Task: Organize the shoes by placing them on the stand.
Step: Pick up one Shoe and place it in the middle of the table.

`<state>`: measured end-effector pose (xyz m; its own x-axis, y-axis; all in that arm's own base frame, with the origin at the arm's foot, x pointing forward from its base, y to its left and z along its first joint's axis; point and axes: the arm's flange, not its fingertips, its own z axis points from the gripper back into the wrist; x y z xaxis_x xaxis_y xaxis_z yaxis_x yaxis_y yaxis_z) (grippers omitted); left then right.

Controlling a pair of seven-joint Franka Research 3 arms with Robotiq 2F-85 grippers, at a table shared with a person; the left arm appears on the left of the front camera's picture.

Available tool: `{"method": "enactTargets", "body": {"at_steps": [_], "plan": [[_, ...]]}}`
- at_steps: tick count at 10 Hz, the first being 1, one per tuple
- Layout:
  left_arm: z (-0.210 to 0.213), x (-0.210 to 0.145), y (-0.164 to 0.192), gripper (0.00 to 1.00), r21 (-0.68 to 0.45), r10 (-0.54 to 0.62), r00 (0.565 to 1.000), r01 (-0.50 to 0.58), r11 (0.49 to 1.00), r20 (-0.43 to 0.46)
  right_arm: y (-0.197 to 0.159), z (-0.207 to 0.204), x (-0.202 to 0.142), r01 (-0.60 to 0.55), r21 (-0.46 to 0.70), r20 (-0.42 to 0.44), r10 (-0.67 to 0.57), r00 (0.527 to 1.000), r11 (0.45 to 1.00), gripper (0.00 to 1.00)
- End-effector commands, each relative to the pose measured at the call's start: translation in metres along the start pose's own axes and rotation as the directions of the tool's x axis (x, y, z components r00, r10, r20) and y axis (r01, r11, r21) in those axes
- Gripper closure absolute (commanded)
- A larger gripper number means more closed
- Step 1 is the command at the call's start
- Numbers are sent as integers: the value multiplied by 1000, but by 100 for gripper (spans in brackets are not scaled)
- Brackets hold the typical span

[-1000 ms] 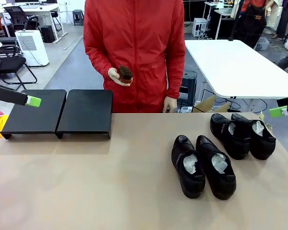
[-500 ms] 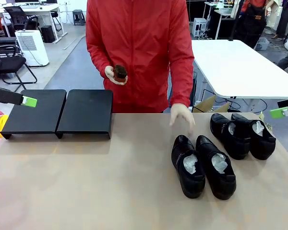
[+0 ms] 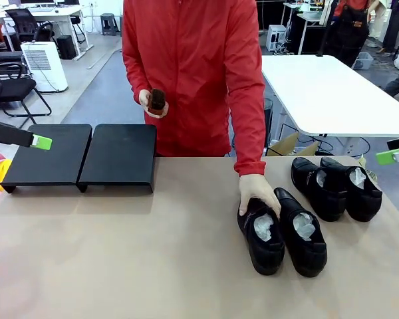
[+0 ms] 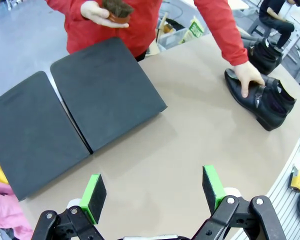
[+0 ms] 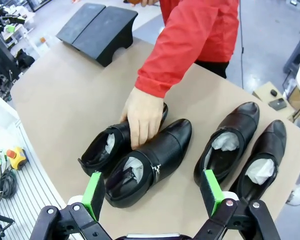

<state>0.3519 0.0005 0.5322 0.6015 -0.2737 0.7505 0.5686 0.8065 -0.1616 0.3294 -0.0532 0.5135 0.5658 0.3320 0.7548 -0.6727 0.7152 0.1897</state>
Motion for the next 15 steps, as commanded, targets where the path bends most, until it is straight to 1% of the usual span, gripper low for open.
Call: {"method": "enactTargets", "body": {"at_steps": [1,3,4,7,9,10,12,13,14,15], "plan": [[-1,-1,2,0,-11,-10,1000,10,1000,1,-2,-1,0,-18,18,15,18,1000,1000,0],[-1,-1,2,0,-11,-10,1000,10,1000,1,-2,-1,0,-18,18,15,18,1000,1000,0],[-1,-1,2,0,-11,-10,1000,10,1000,1,0,0,0,-1,-1,-2,1,1000,1000,0],[-1,-1,2,0,-11,-10,1000,10,1000,1,-1,-10,7,3,33,-27,-2,1000,999,0],[-1,-1,2,0,-11,-10,1000,10,1000,1,1,-6,10,31,-4,-38,-31,999,1000,0],[-1,-1,2,0,-11,-10,1000,10,1000,1,1,-4,10,51,8,-54,-51,997,999,0],[-1,-1,2,0,-11,-10,1000,10,1000,1,0,-2,9,32,20,-53,-31,998,999,0],[-1,-1,2,0,-11,-10,1000,10,1000,1,0,-2,8,20,29,-53,-19,998,999,19],[-1,-1,2,0,-11,-10,1000,10,1000,1,0,-1,9,9,11,-25,-8,1000,1000,37],[-1,-1,2,0,-11,-10,1000,10,1000,1,0,0,9,22,9,-29,-22,999,1000,37]]}}
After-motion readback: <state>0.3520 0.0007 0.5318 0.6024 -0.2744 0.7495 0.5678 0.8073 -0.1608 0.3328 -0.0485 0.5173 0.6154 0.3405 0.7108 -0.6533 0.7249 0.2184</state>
